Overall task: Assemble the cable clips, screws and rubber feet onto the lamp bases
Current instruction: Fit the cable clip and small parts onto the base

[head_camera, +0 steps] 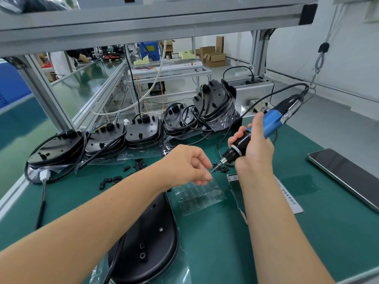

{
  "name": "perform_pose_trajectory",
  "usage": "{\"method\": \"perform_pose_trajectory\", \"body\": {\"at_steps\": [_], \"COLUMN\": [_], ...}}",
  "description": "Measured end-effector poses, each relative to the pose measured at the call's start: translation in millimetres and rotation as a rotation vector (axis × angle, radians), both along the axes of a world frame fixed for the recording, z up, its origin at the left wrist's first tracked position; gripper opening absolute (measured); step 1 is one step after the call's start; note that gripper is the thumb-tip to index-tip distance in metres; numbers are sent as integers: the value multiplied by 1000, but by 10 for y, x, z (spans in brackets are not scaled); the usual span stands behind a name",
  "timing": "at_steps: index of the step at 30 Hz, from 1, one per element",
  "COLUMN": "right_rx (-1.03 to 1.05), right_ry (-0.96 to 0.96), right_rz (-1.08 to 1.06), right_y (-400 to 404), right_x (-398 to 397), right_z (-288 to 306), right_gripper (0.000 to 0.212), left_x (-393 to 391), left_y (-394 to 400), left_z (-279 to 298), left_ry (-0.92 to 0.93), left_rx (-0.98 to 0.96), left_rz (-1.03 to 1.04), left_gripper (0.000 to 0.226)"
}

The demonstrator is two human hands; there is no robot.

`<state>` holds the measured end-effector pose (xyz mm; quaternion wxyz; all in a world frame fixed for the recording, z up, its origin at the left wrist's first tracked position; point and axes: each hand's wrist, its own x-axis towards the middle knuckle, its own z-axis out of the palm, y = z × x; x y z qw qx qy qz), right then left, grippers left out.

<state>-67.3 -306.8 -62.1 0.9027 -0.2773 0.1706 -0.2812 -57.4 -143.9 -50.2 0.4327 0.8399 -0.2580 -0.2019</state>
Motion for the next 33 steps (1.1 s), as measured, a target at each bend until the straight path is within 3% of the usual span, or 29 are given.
{"method": "perform_pose_trajectory", "body": {"at_steps": [9, 14, 19, 21, 25, 28, 33], "right_rx": [27, 153, 224, 199, 118, 60, 6], "right_ry": [-10, -99, -224, -254, -262, -237, -227], "right_rz": [6, 134, 236, 266, 342, 376, 455], "right_y": [18, 42, 113, 185, 392, 607, 995], "right_x": [-48, -83, -84, -82, -88, -53, 71], "right_z": [53, 81, 65, 75, 121, 187, 363], "right_gripper": [38, 57, 66, 66, 70, 69, 66], "left_x": [-154, -62, -103, -206, -310, -344, -327], "left_y": [-68, 242, 1125, 1349, 1511, 1459, 1379], "left_z": [31, 484, 576, 460, 302, 238, 174], "left_ry": [-333, -387, -230, -104, -18, -51, -215], "left_rx": [137, 417, 509, 438, 195, 207, 278], "left_rz": [22, -25, 132, 156, 247, 318, 311], "left_gripper": [23, 30, 48, 57, 47, 56, 15]}}
